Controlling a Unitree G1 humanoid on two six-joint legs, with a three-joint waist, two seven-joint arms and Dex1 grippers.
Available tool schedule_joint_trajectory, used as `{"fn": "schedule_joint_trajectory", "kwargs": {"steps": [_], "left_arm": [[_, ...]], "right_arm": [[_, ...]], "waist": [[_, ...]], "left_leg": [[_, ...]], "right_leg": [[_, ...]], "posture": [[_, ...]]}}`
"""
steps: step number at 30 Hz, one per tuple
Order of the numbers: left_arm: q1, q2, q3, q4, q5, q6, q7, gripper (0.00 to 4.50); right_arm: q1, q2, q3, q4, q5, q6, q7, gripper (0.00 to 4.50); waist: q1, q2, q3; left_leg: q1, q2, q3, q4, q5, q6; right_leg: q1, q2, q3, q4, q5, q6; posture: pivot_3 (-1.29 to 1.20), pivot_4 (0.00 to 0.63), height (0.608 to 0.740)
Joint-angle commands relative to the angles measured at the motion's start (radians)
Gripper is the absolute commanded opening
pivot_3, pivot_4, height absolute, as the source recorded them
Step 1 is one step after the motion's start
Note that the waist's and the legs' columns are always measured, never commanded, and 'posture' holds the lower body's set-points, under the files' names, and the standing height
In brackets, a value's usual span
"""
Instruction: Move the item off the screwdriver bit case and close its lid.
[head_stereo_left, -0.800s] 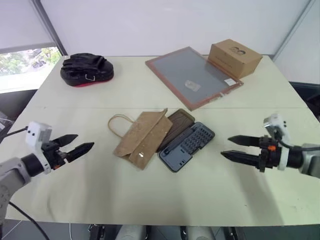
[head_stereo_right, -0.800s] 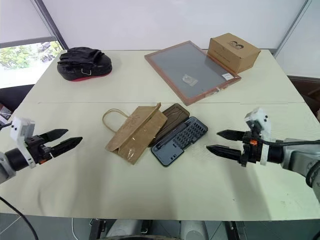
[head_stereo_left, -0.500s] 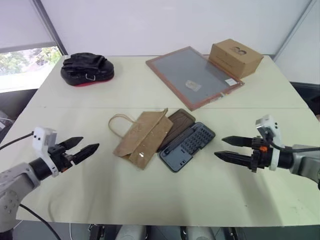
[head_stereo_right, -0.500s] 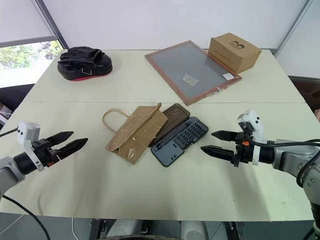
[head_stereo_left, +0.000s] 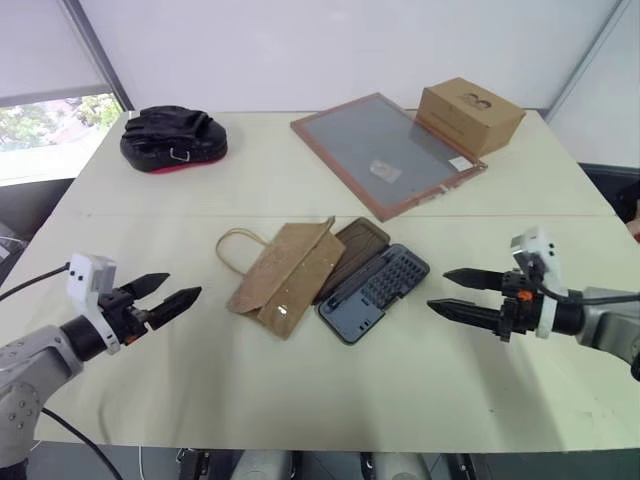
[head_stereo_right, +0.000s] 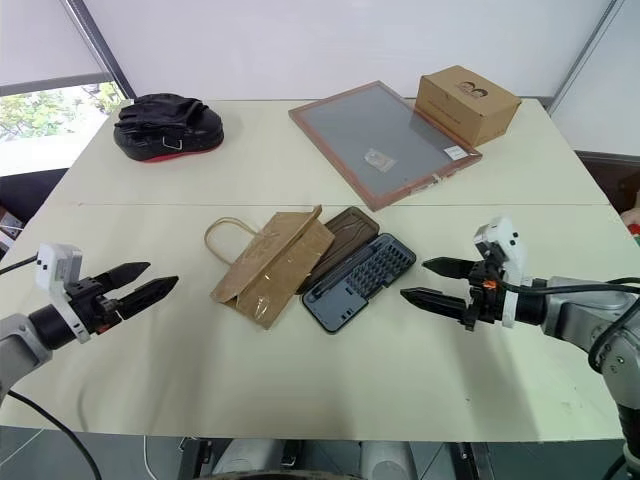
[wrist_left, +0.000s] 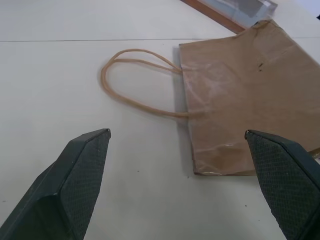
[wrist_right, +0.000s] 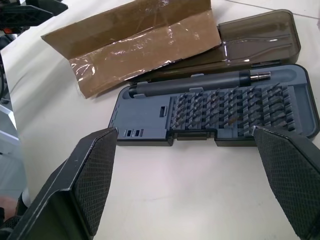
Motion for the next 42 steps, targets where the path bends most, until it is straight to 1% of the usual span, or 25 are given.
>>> {"fn": "schedule_joint_trajectory", "kwargs": {"steps": [1, 7, 8, 10, 17, 22, 26, 28, 31, 36, 39, 42], "left_arm": [[0.001, 0.009, 0.02, -0.044, -0.023, 0.006, 0.012, 4.5], [-0.009, 0.01, 0.013, -0.046, 0.0, -0.022, 0.02, 4.5], [-0.02, 0.011, 0.001, -0.056, 0.017, -0.039, 0.025, 4.5], [-0.061, 0.01, -0.023, -0.089, 0.004, -0.038, 0.035, 4.5], [-0.2, 0.008, -0.145, -0.198, -0.064, 0.026, 0.069, 4.5], [-0.194, 0.033, -0.256, -0.267, -0.016, 0.019, 0.052, 4.5], [-0.187, 0.043, -0.306, -0.296, -0.009, 0.014, 0.041, 4.5], [-0.18, 0.062, -0.333, -0.31, 0.023, -0.001, 0.024, 4.5], [-0.154, 0.097, -0.391, -0.305, 0.109, -0.046, -0.006, 4.5], [-0.148, 0.096, -0.478, -0.247, 0.239, -0.122, -0.017, 4.5], [-0.156, 0.075, -0.491, -0.219, 0.261, -0.143, -0.019, 4.5], [-0.171, 0.053, -0.492, -0.199, 0.26, -0.147, -0.018, 4.5]], "right_arm": [[-0.003, -0.001, -0.006, 0.002, -0.013, -0.027, 0.014, 4.45], [-0.019, 0.004, 0.015, 0.015, -0.035, -0.04, 0.024, 4.45], [-0.024, 0.005, 0.019, 0.018, -0.038, -0.041, 0.024, 4.45], [-0.033, 0.007, 0.03, 0.027, -0.046, -0.046, 0.025, 4.45], [-0.078, 0.015, 0.069, 0.053, -0.07, -0.059, 0.03, 4.45], [-0.098, 0.022, 0.074, 0.063, -0.08, -0.065, 0.023, 4.45], [-0.096, 0.037, 0.081, 0.06, -0.088, -0.069, 0.012, 4.45], [-0.091, 0.048, 0.079, 0.056, -0.093, -0.073, 0.003, 4.45], [-0.087, 0.066, 0.078, 0.046, -0.099, -0.072, -0.012, 4.45], [-0.086, 0.073, 0.064, 0.026, -0.087, -0.059, -0.028, 4.45], [-0.09, 0.073, 0.035, 0.01, -0.039, -0.027, -0.03, 4.45], [-0.07, 0.049, -0.009, -0.055, 0.065, 0.031, 0.006, 4.45]], "waist": [[0.0, 0.0, 0.0], [-0.001, 0.0, 0.0], [0.0, 0.0, 0.0], [0.001, 0.0, 0.0], [-0.003, 0.0, 0.0], [-0.002, 0.0, 0.0], [0.0, 0.0, 0.0], [0.0, -0.001, 0.0], [-0.001, 0.0, 0.0], [0.0, 0.0, 0.0], [0.0, 0.0, 0.0], [0.0, 0.0, 0.0]], "left_leg": [[0.0, 0.0, 0.0, 0.0, 0.0, 0.0], [0.0, 0.0, 0.0, 0.0, 0.0, 0.0], [0.0, 0.0, 0.0, 0.0, 0.0, 0.0], [0.0, 0.0, 0.0, 0.0, 0.0, 0.0], [0.0, -0.001, 0.0, 0.002, 0.001, -0.002], [0.0, -0.001, 0.001, 0.001, 0.002, -0.003], [0.0, -0.001, 0.001, 0.001, 0.001, -0.002], [0.0, -0.001, 0.001, 0.001, 0.001, -0.002], [0.0, -0.001, 0.002, 0.001, 0.001, -0.002], [0.0, -0.001, 0.002, 0.001, 0.0, 0.0], [0.0, -0.001, 0.002, 0.001, 0.0, 0.0], [0.0, -0.001, 0.002, 0.001, 0.0, 0.0]], "right_leg": [[0.0, 0.0, 0.0, 0.0, 0.0, 0.0], [0.0, 0.0, 0.0, 0.0, 0.0, 0.0], [0.0, 0.0, 0.0, 0.0, 0.0, 0.0], [0.0, 0.0, 0.0, 0.0, 0.0, 0.0], [0.0, 0.001, 0.0, 0.0, 0.0, 0.0], [0.0, 0.001, 0.0, 0.001, 0.0, 0.0], [0.0, 0.001, 0.0, 0.001, 0.0, 0.0], [0.0, 0.001, 0.0, 0.001, 0.0, 0.0], [0.0, 0.001, 0.0, 0.001, 0.0, 0.0], [0.0, 0.001, 0.0, 0.001, 0.0, 0.0], [0.0, 0.001, 0.0, 0.001, 0.0, 0.0], [0.0, 0.001, 0.0, 0.001, 0.0, 0.0]], "posture": [[0.0, 0.15, 0.74], [0.0, 0.15, 0.74], [0.0, 0.15, 0.74], [0.0, 0.15, 0.74], [0.0, 0.15, 0.74], [0.0, 0.15, 0.74], [0.0, 0.15, 0.74], [0.0, 0.15, 0.74], [0.0, 0.15, 0.74], [0.0, 0.15, 0.74], [0.0, 0.15, 0.74], [0.0, 0.15, 0.74]]}}
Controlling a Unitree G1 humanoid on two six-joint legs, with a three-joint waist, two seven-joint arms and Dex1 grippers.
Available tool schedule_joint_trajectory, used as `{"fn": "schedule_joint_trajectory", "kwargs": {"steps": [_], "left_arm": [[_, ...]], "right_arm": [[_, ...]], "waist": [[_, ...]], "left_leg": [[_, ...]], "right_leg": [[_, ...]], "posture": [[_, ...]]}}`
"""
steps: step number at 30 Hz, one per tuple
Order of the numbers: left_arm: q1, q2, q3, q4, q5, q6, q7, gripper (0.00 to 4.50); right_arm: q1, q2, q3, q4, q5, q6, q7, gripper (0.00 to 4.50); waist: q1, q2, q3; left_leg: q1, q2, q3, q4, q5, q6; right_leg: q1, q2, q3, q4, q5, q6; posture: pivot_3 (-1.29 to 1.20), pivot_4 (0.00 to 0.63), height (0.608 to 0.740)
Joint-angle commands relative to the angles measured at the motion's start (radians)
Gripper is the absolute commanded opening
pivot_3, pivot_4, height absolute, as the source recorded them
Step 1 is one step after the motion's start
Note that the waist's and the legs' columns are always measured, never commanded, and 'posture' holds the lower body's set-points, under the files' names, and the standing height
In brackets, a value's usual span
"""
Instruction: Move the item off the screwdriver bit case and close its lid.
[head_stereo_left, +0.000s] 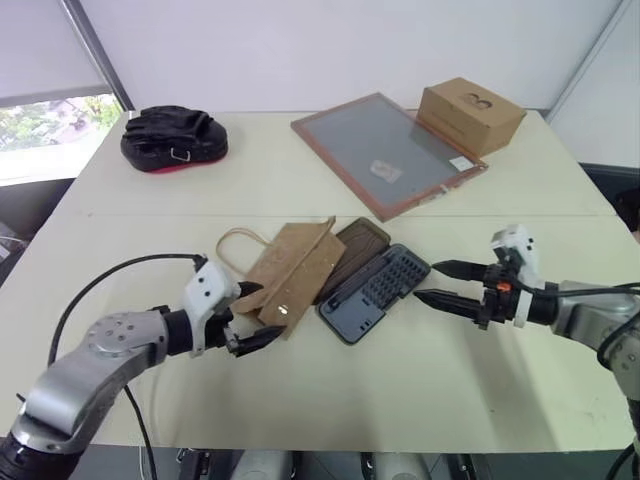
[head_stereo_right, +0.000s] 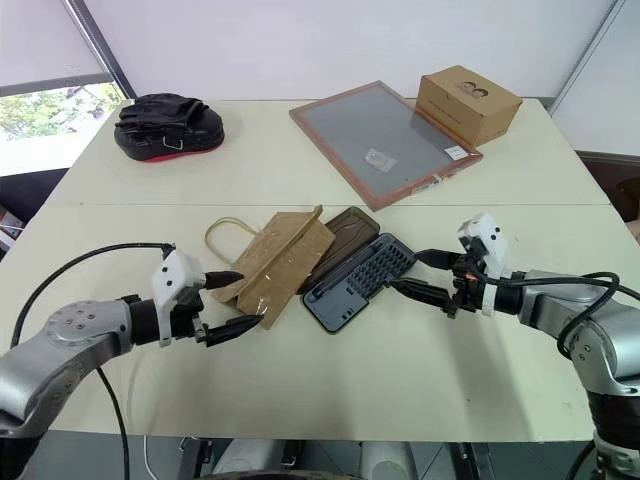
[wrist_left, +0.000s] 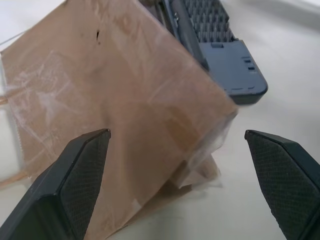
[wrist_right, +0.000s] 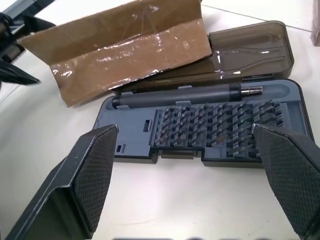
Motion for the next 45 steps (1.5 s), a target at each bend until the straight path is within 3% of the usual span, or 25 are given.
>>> {"fn": "schedule_joint_trajectory", "kwargs": {"steps": [1, 8, 12, 18, 19, 23, 27, 34, 39, 45], "left_arm": [[-0.025, -0.016, 0.007, 0.005, 0.012, -0.027, -0.006, 4.5], [-0.043, -0.046, 0.005, 0.018, 0.03, -0.035, -0.003, 4.5], [-0.042, -0.059, 0.005, 0.023, 0.04, -0.049, -0.006, 3.26], [-0.046, -0.073, 0.001, 0.03, 0.051, -0.063, -0.008, 0.26], [-0.048, -0.075, -0.003, 0.033, 0.063, -0.075, -0.008, 0.06], [-0.05, -0.074, -0.029, 0.035, 0.127, -0.144, -0.021, 0.06], [-0.087, -0.105, 0.033, 0.053, 0.14, -0.216, 0.003, 0.06], [-0.143, -0.135, 0.284, 0.166, 0.196, -0.227, 0.22, 0.06], [-0.042, -0.136, 0.418, 0.129, 0.224, -0.207, 0.299, 0.06], [0.102, -0.162, 0.442, 0.162, 0.396, -0.329, 0.4, 0.06]], "right_arm": [[0.021, -0.032, -0.077, -0.116, 0.134, 0.053, 0.047, 4.45], [0.053, -0.042, -0.05, -0.17, 0.126, 0.038, 0.039, 4.45], [0.05, -0.042, -0.047, -0.163, 0.12, 0.034, 0.03, 4.5], [0.056, -0.045, -0.046, -0.16, 0.111, 0.027, 0.031, 4.5], [0.056, -0.045, -0.046, -0.16, 0.109, 0.026, 0.032, 4.5], [0.055, -0.044, -0.04, -0.159, 0.1, 0.022, 0.034, 4.5], [0.041, -0.044, -0.023, -0.15, 0.09, 0.013, 0.039, 4.5], [0.008, -0.049, 0.002, -0.122, 0.075, -0.007, 0.062, 4.5], [-0.08, -0.028, 0.031, -0.082, 0.091, -0.01, 0.084, 4.5], [-0.157, -0.004, 0.088, -0.036, 0.063, -0.022, 0.099, 4.5]], "waist": [[0.0, 0.0, 0.0], [-0.001, 0.0, 0.0], [0.0, 0.0, 0.0], [0.0, 0.0, 0.0], [0.0, 0.0, 0.0], [0.0, 0.0, 0.0], [0.0, 0.0, 0.0], [-0.003, 0.0, 0.0], [-0.001, 0.0, 0.0], [0.002, -0.002, 0.0]], "left_leg": [[0.0, 0.0, 0.0, 0.0, 0.0, 0.0], [0.0, 0.0, 0.0, 0.0, 0.0, 0.001], [0.0, 0.0, 0.0, 0.0, 0.0, 0.0], [0.0, 0.0, 0.0, 0.0, 0.0, 0.0], [0.0, 0.0, 0.0, 0.0, 0.0, 0.0], [0.0, 0.0, 0.0, 0.0, 0.0, 0.0], [0.0, 0.0, 0.0, 0.0, 0.0, 0.0], [0.001, 0.0, 0.0, 0.001, 0.0, 0.0], [0.001, 0.0, 0.001, 0.001, 0.002, -0.003], [0.001, 0.0, 0.001, 0.001, 0.001, -0.002]], "right_leg": [[0.0, 0.0, 0.0, 0.0, 0.0, 0.0], [0.0, 0.0, 0.0, 0.0, 0.0, 0.0], [0.0, 0.0, 0.0, 0.0, 0.0, 0.0], [0.0, 0.0, 0.0, 0.0, 0.0, 0.0], [0.0, 0.0, 0.0, 0.0, 0.0, 0.0], [0.0, 0.0, 0.0, 0.0, 0.0, 0.0], [0.0, 0.0, 0.0, 0.0, 0.0, 0.0], [0.0, 0.001, 0.0, 0.001, 0.0, 0.0], [0.0, 0.001, 0.0, 0.001, 0.0, 0.0], [0.0, 0.001, 0.0, 0.001, 0.0, 0.0]], "posture": [[0.0, 0.15, 0.74], [0.0, 0.15, 0.74], [0.0, 0.15, 0.74], [0.0, 0.15, 0.74], [0.0, 0.15, 0.74], [0.0, 0.15, 0.74], [0.0, 0.15, 0.74], [0.0, 0.15, 0.74], [0.0, 0.15, 0.74], [0.0, 0.15, 0.74]]}}
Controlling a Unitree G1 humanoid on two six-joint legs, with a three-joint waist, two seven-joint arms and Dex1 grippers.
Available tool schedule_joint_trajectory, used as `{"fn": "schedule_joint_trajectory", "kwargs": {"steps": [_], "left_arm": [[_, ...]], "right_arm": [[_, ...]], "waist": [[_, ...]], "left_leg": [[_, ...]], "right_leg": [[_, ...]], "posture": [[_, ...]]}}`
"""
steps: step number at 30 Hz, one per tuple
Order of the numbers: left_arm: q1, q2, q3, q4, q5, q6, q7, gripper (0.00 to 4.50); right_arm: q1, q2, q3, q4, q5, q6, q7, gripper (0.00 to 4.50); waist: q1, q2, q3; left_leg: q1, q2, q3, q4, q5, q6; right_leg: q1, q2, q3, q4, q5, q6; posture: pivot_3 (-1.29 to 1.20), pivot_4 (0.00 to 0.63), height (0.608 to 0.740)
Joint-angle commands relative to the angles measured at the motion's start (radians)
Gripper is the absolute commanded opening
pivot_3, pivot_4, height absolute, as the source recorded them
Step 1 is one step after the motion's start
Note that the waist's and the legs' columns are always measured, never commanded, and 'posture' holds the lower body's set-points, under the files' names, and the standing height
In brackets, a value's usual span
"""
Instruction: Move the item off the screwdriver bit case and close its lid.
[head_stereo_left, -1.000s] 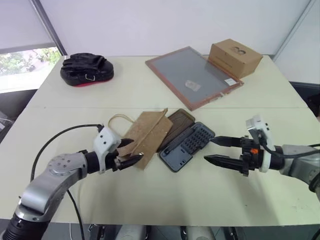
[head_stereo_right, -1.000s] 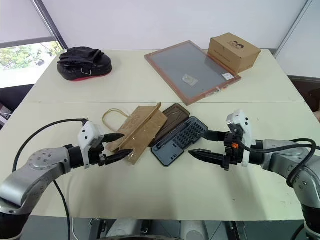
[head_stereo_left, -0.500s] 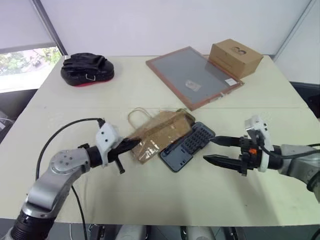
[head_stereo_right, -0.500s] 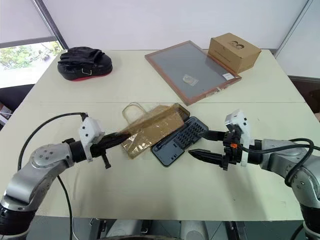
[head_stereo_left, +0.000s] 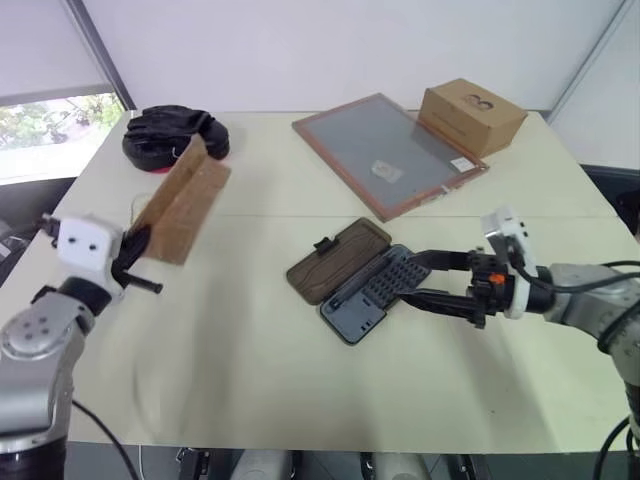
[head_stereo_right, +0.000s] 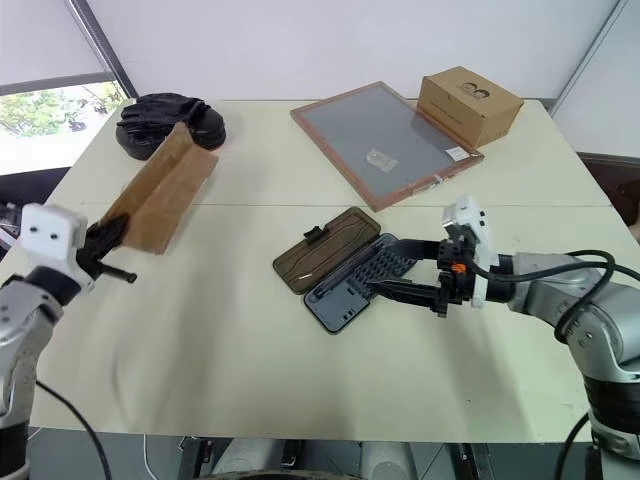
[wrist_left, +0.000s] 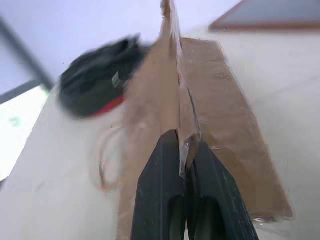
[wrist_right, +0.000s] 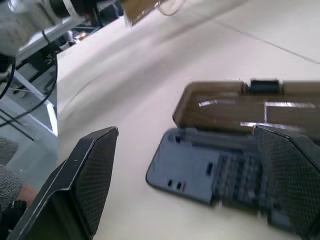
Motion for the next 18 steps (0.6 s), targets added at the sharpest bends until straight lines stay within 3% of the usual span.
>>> {"fn": "schedule_joint_trajectory", "kwargs": {"steps": [1, 8, 16, 18], "left_arm": [[0.04, -0.024, 0.055, 0.014, 0.098, -0.102, 0.084, 0.06], [0.023, -0.101, 0.124, 0.123, 0.204, -0.169, 0.275, 0.06], [-0.07, -0.104, 0.075, 0.257, 0.176, -0.174, 0.247, 0.06], [-0.096, -0.096, 0.05, 0.284, 0.166, -0.173, 0.213, 0.59]], "right_arm": [[-0.024, 0.005, 0.008, 0.009, -0.007, -0.023, 0.017, 4.5], [-0.029, 0.001, 0.015, 0.025, -0.021, -0.024, 0.025, 4.5], [-0.02, 0.008, 0.011, 0.014, -0.019, -0.02, -0.003, 4.5], [-0.015, 0.008, 0.01, 0.01, -0.019, -0.02, -0.01, 4.5]], "waist": [[0.001, 0.0, 0.0], [0.0, -0.001, 0.0], [-0.001, -0.001, -0.001], [0.001, -0.001, -0.001]], "left_leg": [[0.0, 0.0, 0.0, 0.0, 0.0, 0.0], [0.0, 0.0, 0.0, 0.0, -0.001, 0.001], [0.0, 0.0, 0.0, 0.0, 0.0, 0.0], [0.0, 0.0, 0.0, 0.0, 0.0, 0.0]], "right_leg": [[0.0, 0.0, 0.0, 0.0, 0.0, 0.0], [0.0, 0.0, 0.0, 0.0, 0.0, 0.0], [0.0, 0.0, 0.0, 0.001, 0.0, 0.0], [0.0, 0.0, 0.0, 0.001, 0.0, 0.0]], "posture": [[0.0, 0.15, 0.74], [0.0, 0.15, 0.74], [0.0, 0.15, 0.74], [0.0, 0.15, 0.74]]}}
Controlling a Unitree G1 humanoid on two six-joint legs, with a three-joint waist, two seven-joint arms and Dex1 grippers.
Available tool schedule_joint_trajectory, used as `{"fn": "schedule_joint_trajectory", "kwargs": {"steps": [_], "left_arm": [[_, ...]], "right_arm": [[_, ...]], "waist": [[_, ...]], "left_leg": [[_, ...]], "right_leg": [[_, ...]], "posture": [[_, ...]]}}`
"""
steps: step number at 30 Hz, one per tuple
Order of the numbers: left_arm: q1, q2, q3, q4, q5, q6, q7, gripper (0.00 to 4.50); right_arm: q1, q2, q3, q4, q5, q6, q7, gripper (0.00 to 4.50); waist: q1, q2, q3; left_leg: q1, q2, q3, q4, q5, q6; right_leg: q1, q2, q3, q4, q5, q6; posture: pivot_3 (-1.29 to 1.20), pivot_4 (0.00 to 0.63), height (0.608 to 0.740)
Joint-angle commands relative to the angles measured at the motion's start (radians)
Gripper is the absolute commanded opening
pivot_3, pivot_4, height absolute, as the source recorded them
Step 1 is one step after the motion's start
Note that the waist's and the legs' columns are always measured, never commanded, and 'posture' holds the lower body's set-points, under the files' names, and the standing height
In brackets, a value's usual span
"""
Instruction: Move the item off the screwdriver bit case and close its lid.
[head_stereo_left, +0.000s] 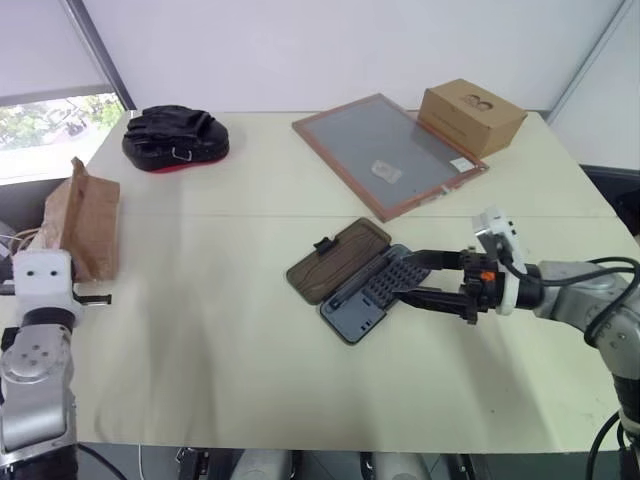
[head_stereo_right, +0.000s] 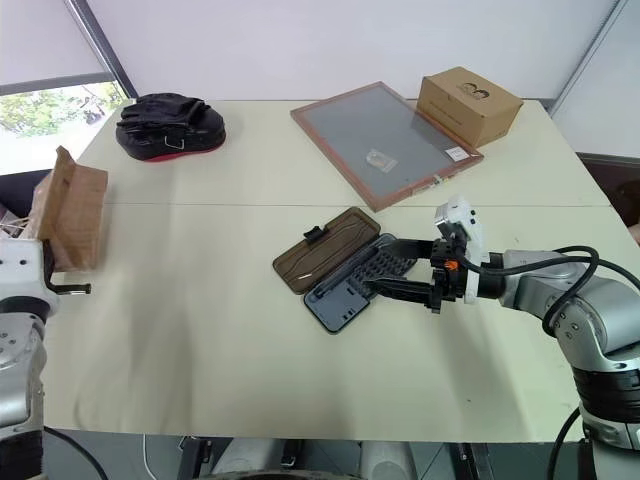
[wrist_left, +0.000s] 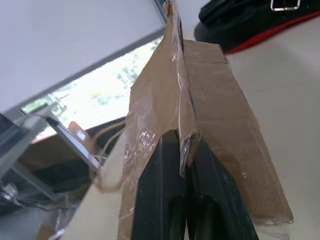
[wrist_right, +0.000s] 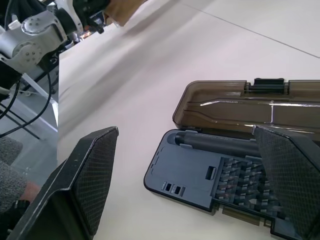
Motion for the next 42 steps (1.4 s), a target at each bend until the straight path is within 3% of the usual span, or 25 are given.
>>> {"fn": "schedule_joint_trajectory", "kwargs": {"steps": [1, 8, 10, 14, 17, 19, 21, 24, 30, 35, 42], "left_arm": [[-0.041, 0.025, -0.029, 0.016, -0.016, -0.029, -0.046, 0.93], [-0.078, 0.04, -0.001, 0.026, -0.013, -0.044, -0.029, 4.46], [-0.096, 0.041, 0.025, 0.004, -0.051, -0.05, -0.039, 4.46], [-0.201, 0.081, 0.119, -0.111, -0.361, 0.054, -0.191, 4.46], [-0.275, 0.196, 0.185, -0.127, -0.681, 0.286, -0.344, 4.46], [-0.288, 0.259, 0.157, -0.122, -0.749, 0.363, -0.423, 4.46], [-0.304, 0.301, 0.087, -0.108, -0.737, 0.381, -0.478, 4.46], [-0.375, 0.277, -0.07, -0.079, -0.715, 0.386, -0.539, 4.46], [-0.539, 0.173, -0.449, 0.135, -0.385, 0.12, -0.666, 4.46], [-0.64, 0.038, -0.58, 0.328, -0.271, 0.006, -0.716, 4.46], [-0.626, 0.014, -0.667, 0.384, -0.177, -0.014, -0.794, 4.46]], "right_arm": [[-0.002, 0.003, -0.023, -0.029, 0.003, -0.011, -0.01, 4.5], [0.028, -0.005, -0.051, -0.054, 0.018, -0.002, -0.034, 4.5], [0.034, -0.007, -0.055, -0.057, 0.017, -0.001, -0.039, 4.5], [0.047, -0.021, -0.079, -0.058, 0.03, 0.01, -0.037, 4.5], [0.031, 0.018, -0.14, -0.006, 0.118, 0.049, -0.066, 4.5], [0.03, 0.014, -0.14, 0.014, 0.104, 0.042, -0.057, 4.5], [0.024, 0.011, -0.135, 0.031, 0.09, 0.034, -0.051, 4.5], [0.017, 0.002, -0.128, 0.037, 0.066, 0.02, -0.05, 4.5], [0.043, -0.024, -0.133, -0.009, 0.052, 0.02, -0.045, 4.5], [0.134, -0.019, -0.173, -0.116, 0.09, 0.04, -0.086, 4.5], [0.221, -0.029, -0.228, -0.25, 0.155, 0.07, -0.157, 4.5]], "waist": [[-0.001, 0.0, 0.0], [-0.004, -0.001, 0.0], [-0.003, -0.001, -0.001], [-0.001, -0.003, -0.001], [-0.004, -0.003, -0.001], [-0.008, -0.003, -0.001], [-0.01, -0.002, -0.001], [-0.006, -0.002, -0.001], [-0.003, -0.003, -0.001], [-0.006, -0.003, -0.001], [-0.003, -0.003, -0.001]], "left_leg": [[0.0, 0.0, 0.0, 0.0, 0.0, 0.0], [0.0, 0.0, 0.0, 0.0, 0.001, -0.002], [0.0, 0.0, 0.0, 0.0, 0.001, -0.002], [-0.001, 0.0, 0.0, 0.001, 0.001, -0.001], [-0.004, 0.0, -0.001, 0.002, 0.002, -0.004], [-0.004, 0.0, -0.001, 0.002, 0.002, -0.004], [-0.003, 0.0, 0.0, 0.002, 0.002, -0.003], [-0.001, 0.0, 0.001, 0.002, 0.002, -0.002], [0.001, -0.001, 0.001, 0.002, 0.003, -0.004], [-0.002, 0.0, 0.002, 0.001, 0.003, -0.004], [-0.002, 0.0, 0.004, 0.001, 0.003, -0.003]], "right_leg": [[0.0, 0.0, 0.0, 0.0, 0.0, 0.0], [-0.001, 0.0, 0.0, 0.0, 0.0, 0.0], [-0.001, 0.0, 0.0, 0.001, 0.0, 0.0], [-0.001, 0.0, 0.0, 0.001, 0.0, 0.0], [-0.003, 0.0, -0.001, 0.002, 0.0, 0.0], [-0.003, 0.0, -0.001, 0.002, 0.0, 0.0], [-0.003, 0.0, 0.0, 0.002, 0.0, 0.0], [-0.002, 0.001, 0.0, 0.003, 0.0, 0.0], [0.001, 0.0, 0.0, 0.003, 0.0, 0.0], [-0.002, 0.0, 0.001, 0.002, 0.0, 0.0], [-0.003, 0.0, 0.002, 0.003, 0.001, 0.0]], "posture": [[0.0, 0.15, 0.74], [0.0, 0.15, 0.74], [0.0, 0.15, 0.74], [0.0, 0.15, 0.74], [0.0, 0.15, 0.74], [0.0, 0.15, 0.74], [0.0, 0.15, 0.74], [0.0, 0.15, 0.74], [0.0, 0.15, 0.74], [0.0, 0.15, 0.74], [0.0, 0.15, 0.74]]}}
